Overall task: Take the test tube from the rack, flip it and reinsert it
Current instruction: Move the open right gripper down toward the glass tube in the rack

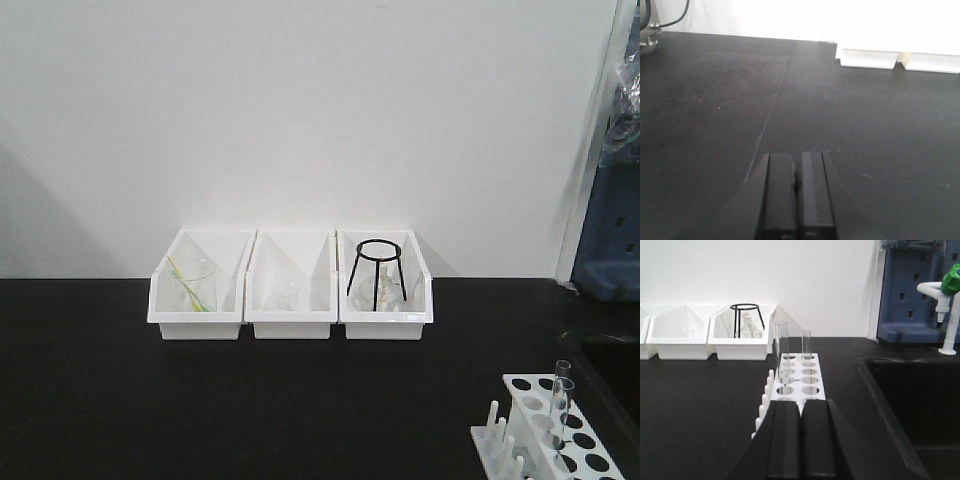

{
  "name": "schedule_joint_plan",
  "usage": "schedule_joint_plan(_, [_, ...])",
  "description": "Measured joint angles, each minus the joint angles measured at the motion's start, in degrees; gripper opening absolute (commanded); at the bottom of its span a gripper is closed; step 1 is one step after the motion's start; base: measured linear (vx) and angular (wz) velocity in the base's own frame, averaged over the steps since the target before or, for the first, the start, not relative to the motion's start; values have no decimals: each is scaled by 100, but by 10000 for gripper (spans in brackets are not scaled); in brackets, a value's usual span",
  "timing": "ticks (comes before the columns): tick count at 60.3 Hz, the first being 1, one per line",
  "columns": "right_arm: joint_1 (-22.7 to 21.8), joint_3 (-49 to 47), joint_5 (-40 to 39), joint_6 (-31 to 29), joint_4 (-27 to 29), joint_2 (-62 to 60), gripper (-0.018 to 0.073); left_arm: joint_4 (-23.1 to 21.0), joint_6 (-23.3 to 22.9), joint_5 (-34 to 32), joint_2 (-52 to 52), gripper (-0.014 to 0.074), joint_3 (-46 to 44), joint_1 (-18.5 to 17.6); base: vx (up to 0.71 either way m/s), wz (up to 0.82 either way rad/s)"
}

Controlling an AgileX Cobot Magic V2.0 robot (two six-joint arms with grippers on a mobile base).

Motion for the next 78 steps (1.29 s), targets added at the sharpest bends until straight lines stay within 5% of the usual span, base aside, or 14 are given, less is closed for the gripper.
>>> schedule_joint_plan(16, [0, -18, -506, 0, 0, 0, -8, 0, 0, 0, 0, -6, 0, -18, 0, 0])
schedule_joint_plan(25, [0, -830, -412, 0, -33, 152, -8, 0, 0, 0, 0, -6, 0, -18, 0, 0])
schedule_joint_plan(38, [0, -2575, -1166, -140, -51, 1973, -8, 0, 0, 0, 0, -6, 0, -18, 0, 0])
schedule_joint_plan(53, [0, -2875, -2022, -176, -51, 3924, 14, 0, 0, 0, 0, -6, 0, -18, 0, 0])
schedule_joint_plan(65, [0, -2875, -2098, -176, -51, 4510, 173, 0, 0, 0, 0, -6, 0, -18, 0, 0])
schedule_joint_plan(78, [0, -2875, -2172, -176, -51, 4716, 529, 0, 0, 0, 0, -6, 0, -18, 0, 0])
